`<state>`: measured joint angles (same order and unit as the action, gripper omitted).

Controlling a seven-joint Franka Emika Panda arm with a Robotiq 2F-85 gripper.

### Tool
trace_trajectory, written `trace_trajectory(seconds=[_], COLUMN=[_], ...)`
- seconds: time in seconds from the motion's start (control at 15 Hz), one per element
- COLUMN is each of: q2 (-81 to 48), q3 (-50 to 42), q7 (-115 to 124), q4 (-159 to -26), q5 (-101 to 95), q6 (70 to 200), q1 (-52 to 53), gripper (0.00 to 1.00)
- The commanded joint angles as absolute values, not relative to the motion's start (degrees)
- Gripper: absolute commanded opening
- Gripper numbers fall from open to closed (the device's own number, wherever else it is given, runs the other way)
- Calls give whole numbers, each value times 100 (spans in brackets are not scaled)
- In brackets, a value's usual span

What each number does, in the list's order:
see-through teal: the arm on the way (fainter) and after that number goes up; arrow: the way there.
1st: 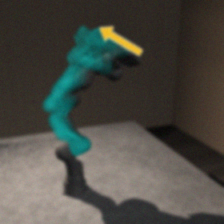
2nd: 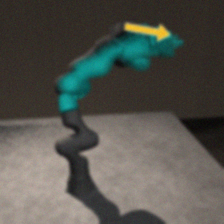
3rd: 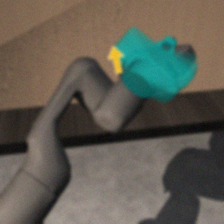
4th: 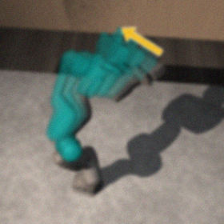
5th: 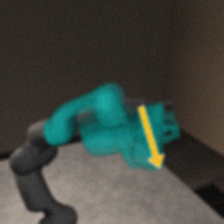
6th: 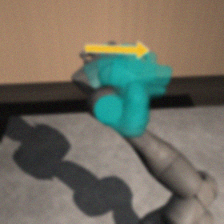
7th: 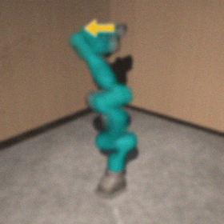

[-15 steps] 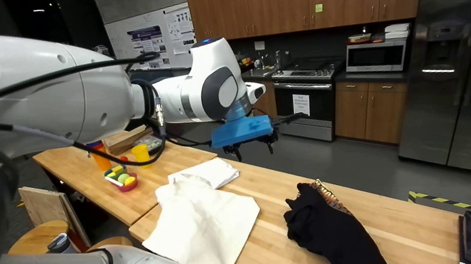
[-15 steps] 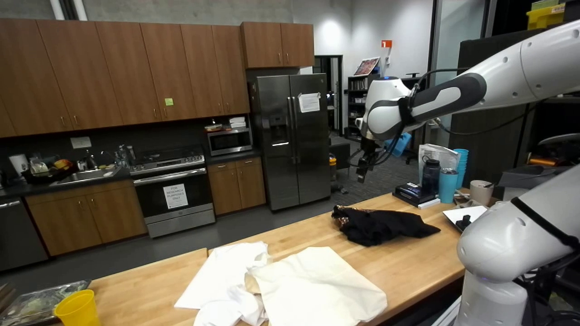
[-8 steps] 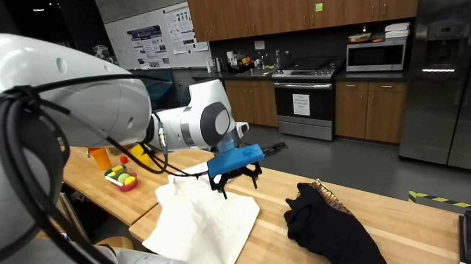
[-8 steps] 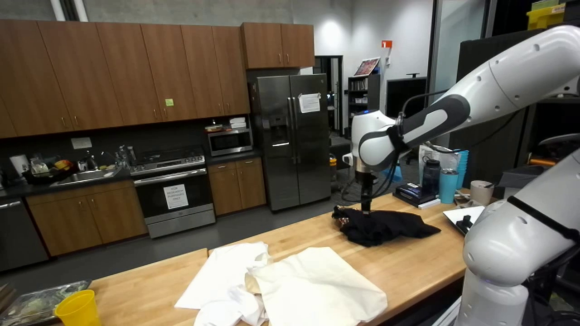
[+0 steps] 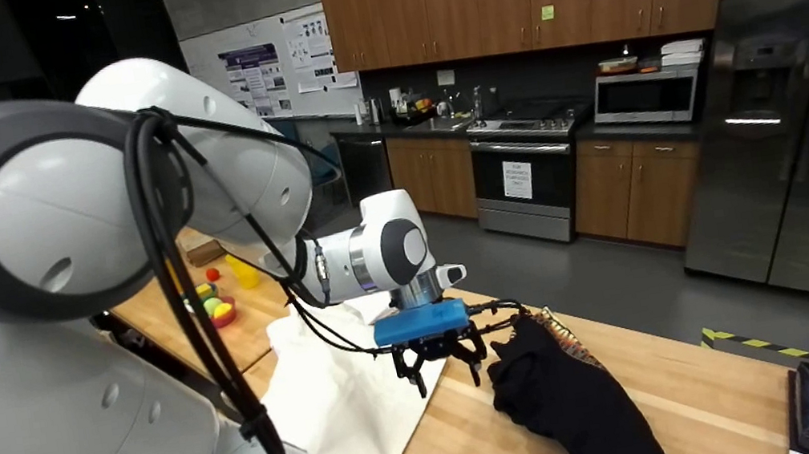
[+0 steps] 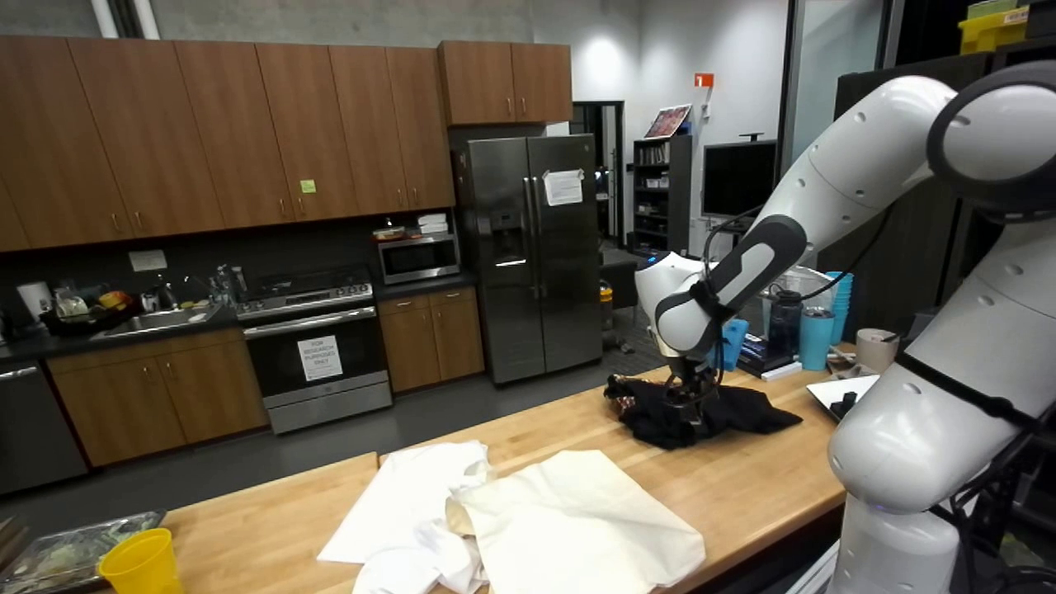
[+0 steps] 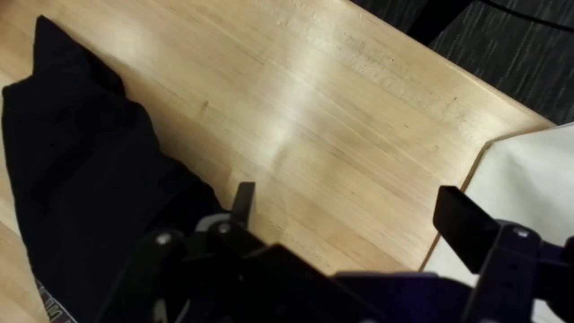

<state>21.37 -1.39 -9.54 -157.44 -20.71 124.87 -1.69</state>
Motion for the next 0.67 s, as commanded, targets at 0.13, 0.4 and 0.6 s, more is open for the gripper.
trace_trajectory(seconds=[0.13, 0.4, 0.6], q2=[2121, 2122, 2122], q3=[-126, -109, -108], q7=[-813, -762, -757], q4=[-15730, -15727, -15727], q5=[-2069, -2069, -2069], q6=[12487, 12487, 12487], q1=[-221, -220, -220], gripper=[100, 100, 100])
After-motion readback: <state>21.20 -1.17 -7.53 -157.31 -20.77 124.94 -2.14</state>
